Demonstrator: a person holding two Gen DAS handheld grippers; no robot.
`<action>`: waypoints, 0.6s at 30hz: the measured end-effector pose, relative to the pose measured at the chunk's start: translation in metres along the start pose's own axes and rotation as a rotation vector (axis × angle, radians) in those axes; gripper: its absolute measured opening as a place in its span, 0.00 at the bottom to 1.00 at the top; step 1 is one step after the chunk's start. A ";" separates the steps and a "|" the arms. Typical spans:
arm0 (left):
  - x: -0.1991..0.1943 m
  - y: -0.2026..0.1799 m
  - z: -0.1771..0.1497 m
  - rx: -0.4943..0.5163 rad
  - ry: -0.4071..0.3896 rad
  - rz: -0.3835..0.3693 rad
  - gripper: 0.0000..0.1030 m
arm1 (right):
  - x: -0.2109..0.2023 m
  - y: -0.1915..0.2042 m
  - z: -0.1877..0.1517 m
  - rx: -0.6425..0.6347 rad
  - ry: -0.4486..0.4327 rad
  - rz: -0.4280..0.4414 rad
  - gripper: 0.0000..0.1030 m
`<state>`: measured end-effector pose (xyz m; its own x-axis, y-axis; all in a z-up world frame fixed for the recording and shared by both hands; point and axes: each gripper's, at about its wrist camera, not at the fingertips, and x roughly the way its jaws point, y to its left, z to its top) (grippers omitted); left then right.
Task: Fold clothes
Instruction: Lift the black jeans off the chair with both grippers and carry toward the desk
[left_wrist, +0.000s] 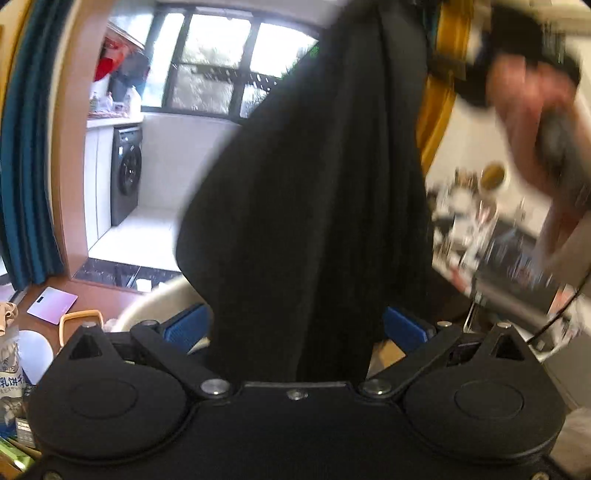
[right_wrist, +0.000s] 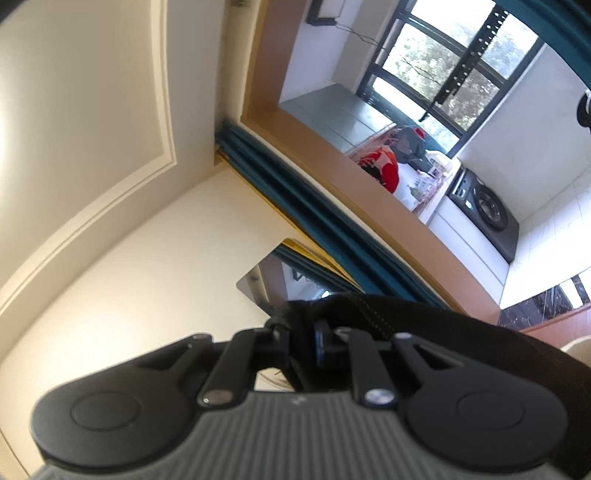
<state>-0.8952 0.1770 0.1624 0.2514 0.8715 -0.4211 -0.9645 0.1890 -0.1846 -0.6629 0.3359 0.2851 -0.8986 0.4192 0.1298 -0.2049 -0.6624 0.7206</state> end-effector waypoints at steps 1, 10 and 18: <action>0.011 -0.007 0.000 0.003 0.010 -0.002 1.00 | -0.001 0.004 -0.001 -0.014 0.004 0.003 0.13; 0.089 -0.052 -0.036 0.167 0.157 0.186 0.96 | -0.020 0.041 -0.005 -0.046 0.002 0.050 0.13; 0.035 -0.010 -0.028 -0.098 0.061 0.197 0.13 | -0.049 0.066 0.005 -0.081 -0.080 0.092 0.13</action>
<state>-0.8745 0.1928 0.1242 0.0660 0.8578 -0.5097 -0.9837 -0.0297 -0.1773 -0.6299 0.2748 0.3296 -0.8817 0.4006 0.2492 -0.1566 -0.7468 0.6464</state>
